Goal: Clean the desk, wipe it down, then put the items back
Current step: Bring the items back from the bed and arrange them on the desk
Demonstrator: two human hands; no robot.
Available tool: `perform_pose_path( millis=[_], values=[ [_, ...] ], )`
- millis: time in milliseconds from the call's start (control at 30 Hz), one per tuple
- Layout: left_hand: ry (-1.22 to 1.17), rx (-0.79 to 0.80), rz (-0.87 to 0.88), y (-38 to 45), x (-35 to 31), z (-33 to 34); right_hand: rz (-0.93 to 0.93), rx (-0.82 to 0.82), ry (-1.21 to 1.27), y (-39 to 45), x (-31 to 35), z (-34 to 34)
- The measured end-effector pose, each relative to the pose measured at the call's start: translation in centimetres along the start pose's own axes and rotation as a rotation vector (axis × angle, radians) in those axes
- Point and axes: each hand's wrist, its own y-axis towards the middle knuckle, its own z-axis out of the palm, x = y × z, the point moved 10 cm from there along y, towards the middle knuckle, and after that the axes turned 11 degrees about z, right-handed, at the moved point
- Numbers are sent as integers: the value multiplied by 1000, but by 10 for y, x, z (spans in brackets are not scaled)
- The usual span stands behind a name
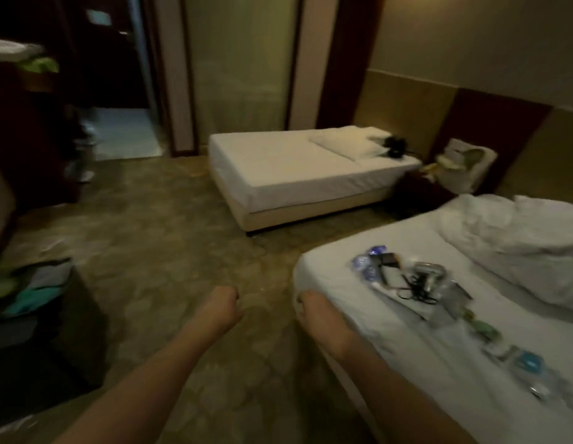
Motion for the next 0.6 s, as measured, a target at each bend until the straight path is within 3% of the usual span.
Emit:
perform_pose_path(
  millis=[233,600],
  values=[
    [-42,74,296,97,-197,64,217,-84,12,12,-193,-63],
    [164,253,562,194,-363,177,625,-81,100,-9,-395,-84]
  ],
)
